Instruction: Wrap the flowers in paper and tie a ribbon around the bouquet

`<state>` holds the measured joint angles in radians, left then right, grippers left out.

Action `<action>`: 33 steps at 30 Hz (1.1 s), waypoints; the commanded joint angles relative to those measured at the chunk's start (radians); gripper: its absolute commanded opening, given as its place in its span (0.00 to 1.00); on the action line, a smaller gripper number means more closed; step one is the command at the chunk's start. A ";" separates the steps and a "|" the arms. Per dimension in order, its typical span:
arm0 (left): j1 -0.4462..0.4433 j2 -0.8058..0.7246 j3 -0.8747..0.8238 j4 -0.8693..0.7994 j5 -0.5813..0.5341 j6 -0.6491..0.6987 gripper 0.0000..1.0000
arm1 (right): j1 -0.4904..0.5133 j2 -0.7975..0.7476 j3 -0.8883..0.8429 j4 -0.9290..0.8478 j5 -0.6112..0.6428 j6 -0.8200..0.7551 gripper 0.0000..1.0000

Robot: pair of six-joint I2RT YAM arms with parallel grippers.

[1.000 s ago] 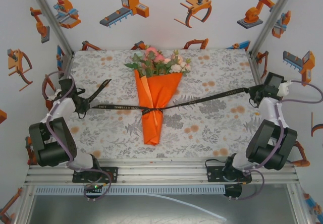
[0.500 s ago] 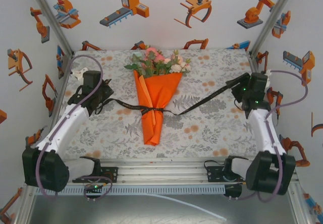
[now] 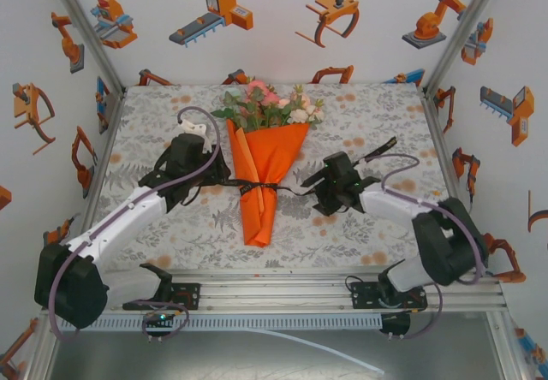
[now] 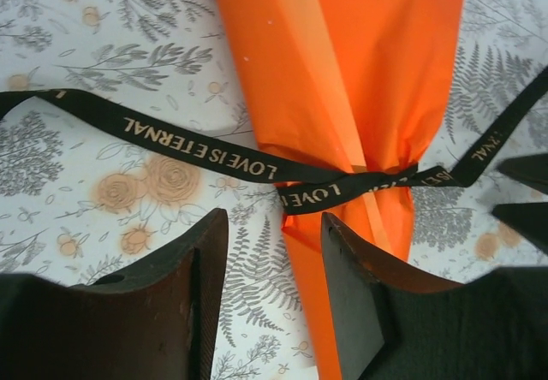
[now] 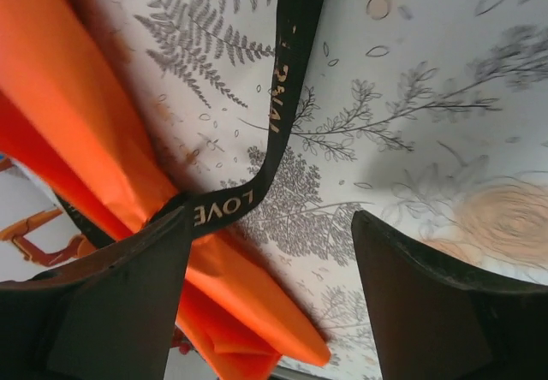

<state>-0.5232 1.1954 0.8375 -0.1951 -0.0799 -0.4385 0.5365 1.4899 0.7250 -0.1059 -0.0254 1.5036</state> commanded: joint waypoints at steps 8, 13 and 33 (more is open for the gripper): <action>-0.007 -0.014 -0.037 0.030 -0.059 -0.043 0.56 | 0.028 0.189 0.067 0.266 0.019 0.205 0.40; 0.029 0.022 -0.023 -0.068 -0.235 -0.282 0.65 | -0.010 0.099 0.058 0.319 0.067 0.104 0.00; 0.229 0.386 0.037 0.017 -0.177 -0.662 0.66 | -0.003 0.083 0.117 0.528 -0.010 -0.141 0.00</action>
<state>-0.2985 1.5482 0.8444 -0.1932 -0.2272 -1.0386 0.5289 1.5986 0.8013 0.3962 -0.0360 1.4105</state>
